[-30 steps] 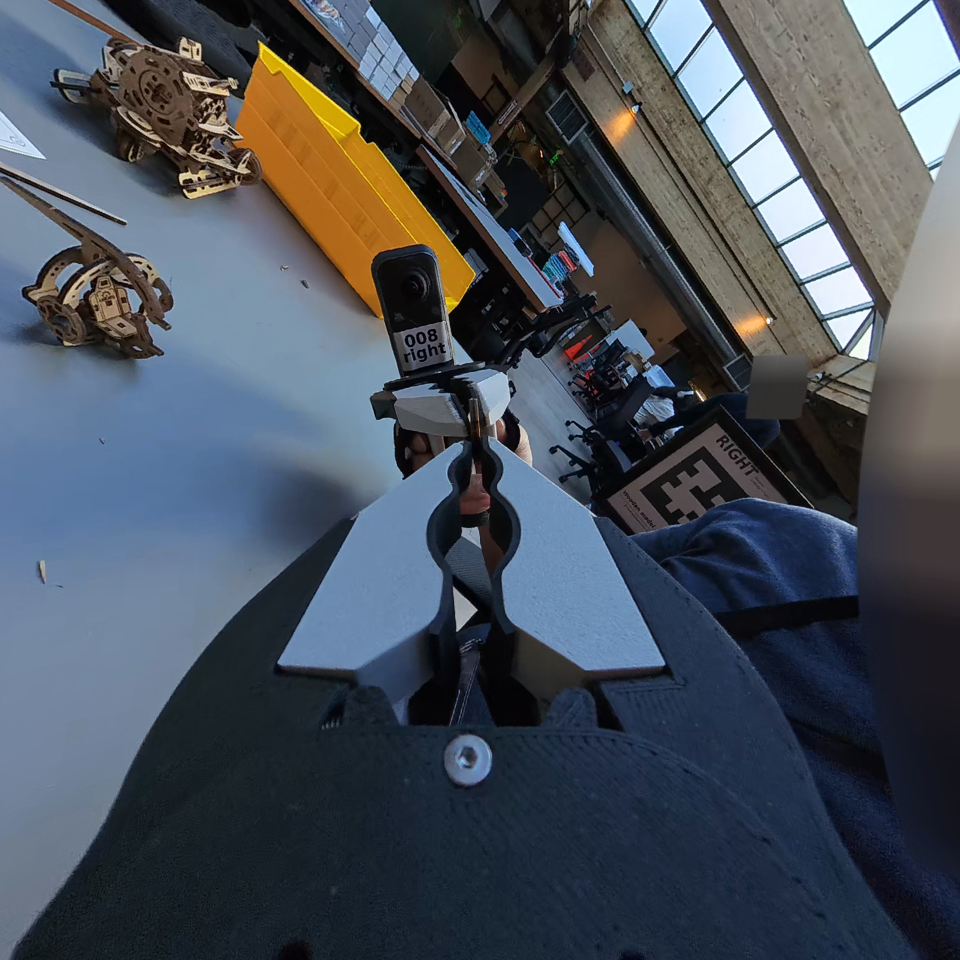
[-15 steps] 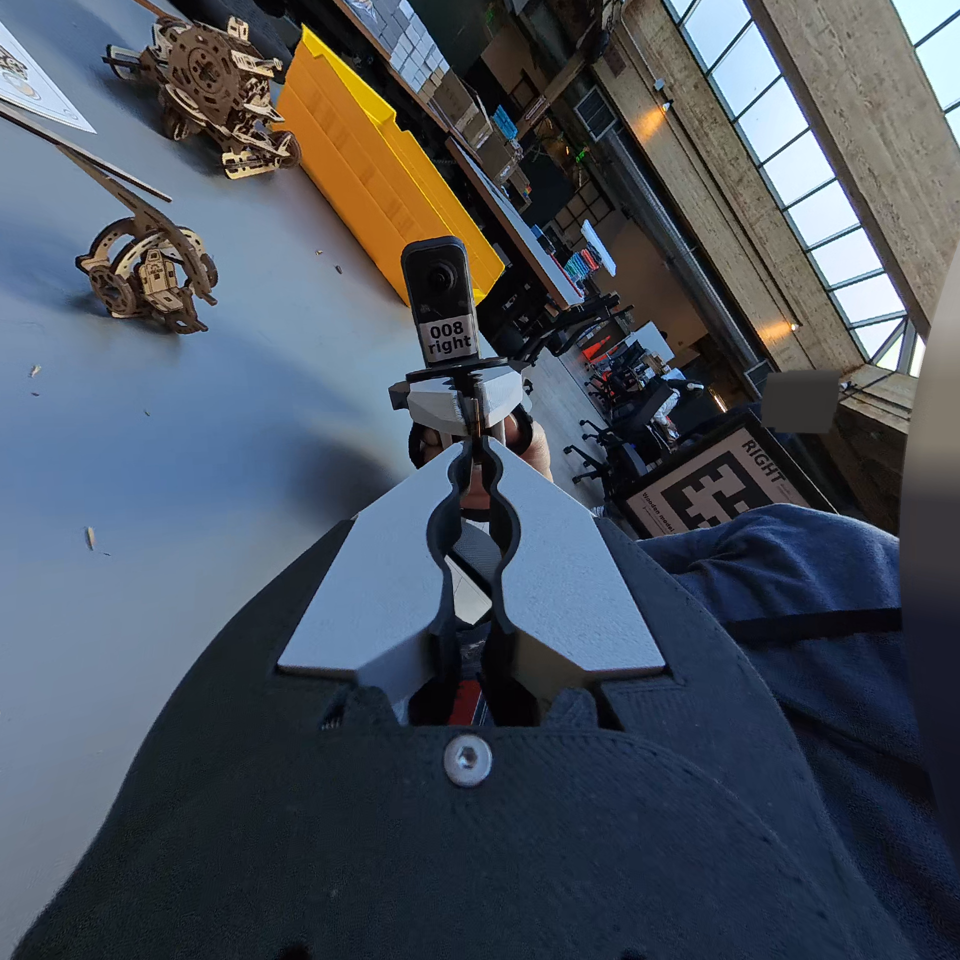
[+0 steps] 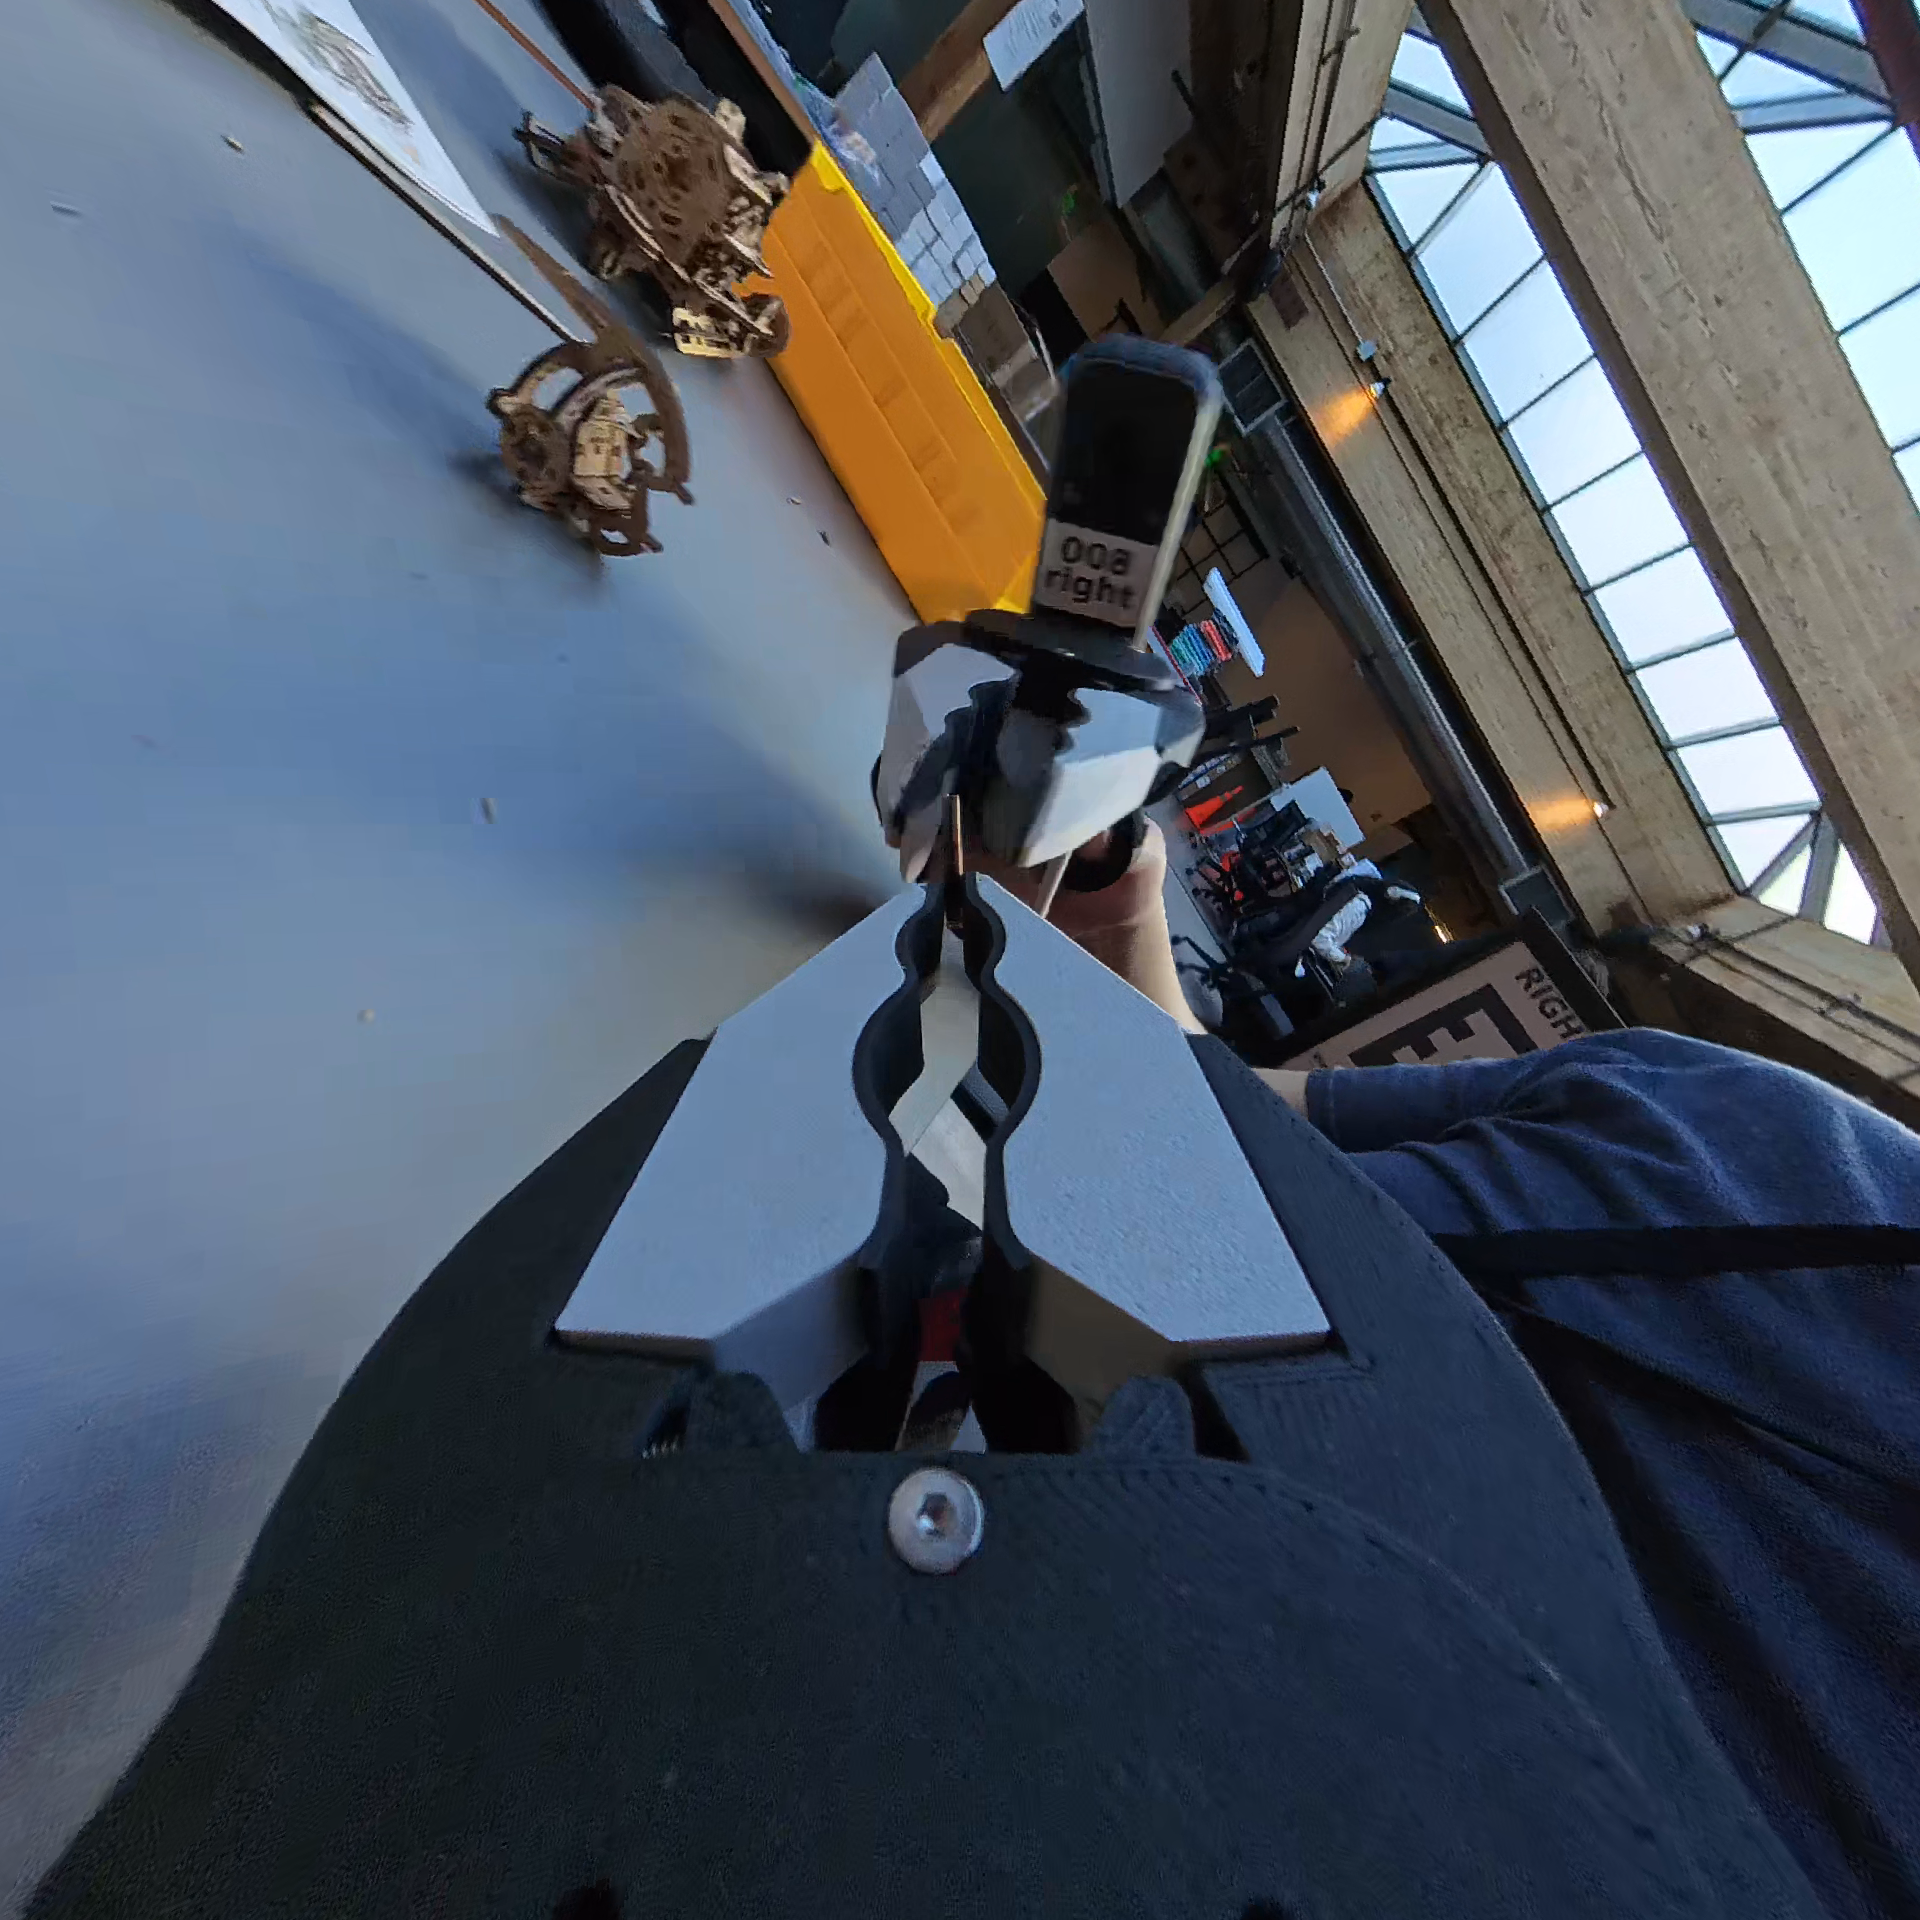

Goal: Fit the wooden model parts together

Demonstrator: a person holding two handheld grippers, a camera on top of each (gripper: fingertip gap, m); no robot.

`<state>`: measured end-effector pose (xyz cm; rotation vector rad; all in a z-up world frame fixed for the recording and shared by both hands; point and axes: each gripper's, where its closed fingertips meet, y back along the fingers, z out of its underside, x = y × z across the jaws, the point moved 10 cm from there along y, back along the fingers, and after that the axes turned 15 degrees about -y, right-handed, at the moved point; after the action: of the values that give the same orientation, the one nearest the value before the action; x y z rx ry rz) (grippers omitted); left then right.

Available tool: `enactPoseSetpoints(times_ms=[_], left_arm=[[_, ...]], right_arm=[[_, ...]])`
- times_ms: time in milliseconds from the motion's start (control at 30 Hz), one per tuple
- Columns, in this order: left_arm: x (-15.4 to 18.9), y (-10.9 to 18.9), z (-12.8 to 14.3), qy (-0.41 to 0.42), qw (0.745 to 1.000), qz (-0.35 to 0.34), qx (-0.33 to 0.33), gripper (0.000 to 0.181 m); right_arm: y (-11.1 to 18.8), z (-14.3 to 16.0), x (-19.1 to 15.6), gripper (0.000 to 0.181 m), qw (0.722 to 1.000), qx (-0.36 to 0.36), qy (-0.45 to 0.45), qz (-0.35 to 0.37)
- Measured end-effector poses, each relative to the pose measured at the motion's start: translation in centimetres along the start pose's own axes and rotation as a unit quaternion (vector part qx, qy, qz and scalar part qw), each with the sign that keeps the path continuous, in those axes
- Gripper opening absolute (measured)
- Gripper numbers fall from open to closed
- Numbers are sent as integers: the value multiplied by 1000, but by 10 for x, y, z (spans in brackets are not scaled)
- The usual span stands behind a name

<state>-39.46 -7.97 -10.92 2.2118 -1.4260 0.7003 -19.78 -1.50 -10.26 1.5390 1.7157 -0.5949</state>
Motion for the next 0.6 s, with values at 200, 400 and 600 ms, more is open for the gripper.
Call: enactPoseSetpoints(times_ms=[200,400,600], left_arm=[[-23,36,3,53,997,-52,14,1],[-33,47,3,67,995,-64,33,1],[-38,47,6,75,995,-61,29,1]], right_arm=[[-40,-14,-21,38,913,-99,370,142],[-71,-16,-7,37,883,-138,423,152],[-80,-13,-3,20,870,-141,443,163]])
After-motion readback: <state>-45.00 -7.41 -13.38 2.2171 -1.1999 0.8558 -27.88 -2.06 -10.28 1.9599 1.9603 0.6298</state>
